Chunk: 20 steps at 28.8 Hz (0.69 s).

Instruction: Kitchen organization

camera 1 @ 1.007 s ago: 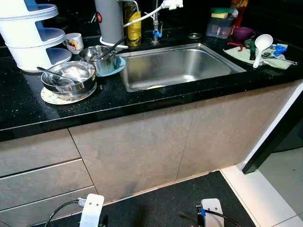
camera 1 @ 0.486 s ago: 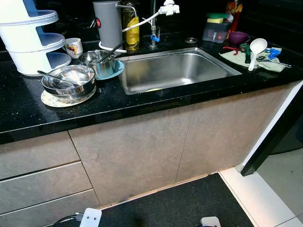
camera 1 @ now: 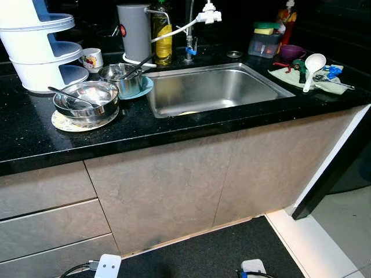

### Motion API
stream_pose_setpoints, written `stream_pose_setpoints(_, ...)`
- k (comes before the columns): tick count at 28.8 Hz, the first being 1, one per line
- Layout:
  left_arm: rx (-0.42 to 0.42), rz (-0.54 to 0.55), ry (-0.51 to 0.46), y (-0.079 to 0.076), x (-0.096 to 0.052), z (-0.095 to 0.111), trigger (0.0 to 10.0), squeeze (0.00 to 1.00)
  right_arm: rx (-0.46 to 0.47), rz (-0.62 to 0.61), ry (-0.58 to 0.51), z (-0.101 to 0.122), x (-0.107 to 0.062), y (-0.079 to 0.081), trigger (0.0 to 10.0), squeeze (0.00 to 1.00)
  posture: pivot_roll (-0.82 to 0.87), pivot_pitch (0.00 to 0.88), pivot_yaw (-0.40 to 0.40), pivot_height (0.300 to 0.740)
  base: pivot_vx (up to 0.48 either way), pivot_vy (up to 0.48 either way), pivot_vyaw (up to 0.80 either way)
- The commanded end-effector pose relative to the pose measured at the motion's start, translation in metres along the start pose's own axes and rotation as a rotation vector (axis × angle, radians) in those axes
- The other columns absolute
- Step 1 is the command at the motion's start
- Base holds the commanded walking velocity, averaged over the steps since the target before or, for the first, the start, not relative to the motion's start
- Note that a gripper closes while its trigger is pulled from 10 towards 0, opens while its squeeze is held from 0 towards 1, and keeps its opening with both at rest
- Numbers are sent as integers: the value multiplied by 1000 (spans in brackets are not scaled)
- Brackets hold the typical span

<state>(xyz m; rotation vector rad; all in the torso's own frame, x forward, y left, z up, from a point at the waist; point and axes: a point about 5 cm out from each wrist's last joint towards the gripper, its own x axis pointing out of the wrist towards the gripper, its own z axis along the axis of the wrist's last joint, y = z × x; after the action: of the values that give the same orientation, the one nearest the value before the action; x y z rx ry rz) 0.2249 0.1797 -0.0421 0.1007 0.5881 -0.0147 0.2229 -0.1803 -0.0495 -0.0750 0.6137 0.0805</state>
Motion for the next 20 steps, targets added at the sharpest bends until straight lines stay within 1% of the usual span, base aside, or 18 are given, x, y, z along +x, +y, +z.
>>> stream_pose_setpoints(1,12,5,31,2,-3,-10,10000,0,20,-3,36,-9,-3,0,10000,0,-23,155,1,740,0,0,0)
stream_pose_setpoints(7,8,-4,17,2,-1,-5,10000,0,47,-4,33,-11,-4,0,10000,0,-24,154,13,740,0,0,0)
stream_pose_setpoints(10,-15,-20,15,1,1,-2,10000,0,85,-10,35,-14,-6,0,10000,0,-24,152,18,740,0,0,0)
stream_pose_setpoints(13,-14,-25,14,-1,2,-1,10000,0,104,-12,42,-15,-6,-1,10000,0,-25,147,24,740,0,0,0)
stream_pose_setpoints(14,23,-23,-6,-2,2,2,10000,0,101,-18,42,-15,-6,-1,10000,0,-25,147,24,740,0,0,0)
stream_pose_setpoints(17,34,-23,-13,-2,3,3,10000,0,94,-21,41,-15,-6,-2,10000,0,-26,138,30,740,0,0,0)
stream_pose_setpoints(18,8,-24,-37,-3,4,8,10000,0,81,-52,31,-13,-5,-4,10000,0,-26,138,30,740,0,0,0)
stream_pose_setpoints(19,-19,-28,-39,-4,5,9,10000,0,92,-70,27,-12,-5,-6,10000,0,-26,138,30,740,0,0,0)
stream_pose_setpoints(20,-19,-28,-39,-4,5,9,10000,0,92,-70,27,-12,-5,-6,10000,0,-26,138,30,740,0,0,0)
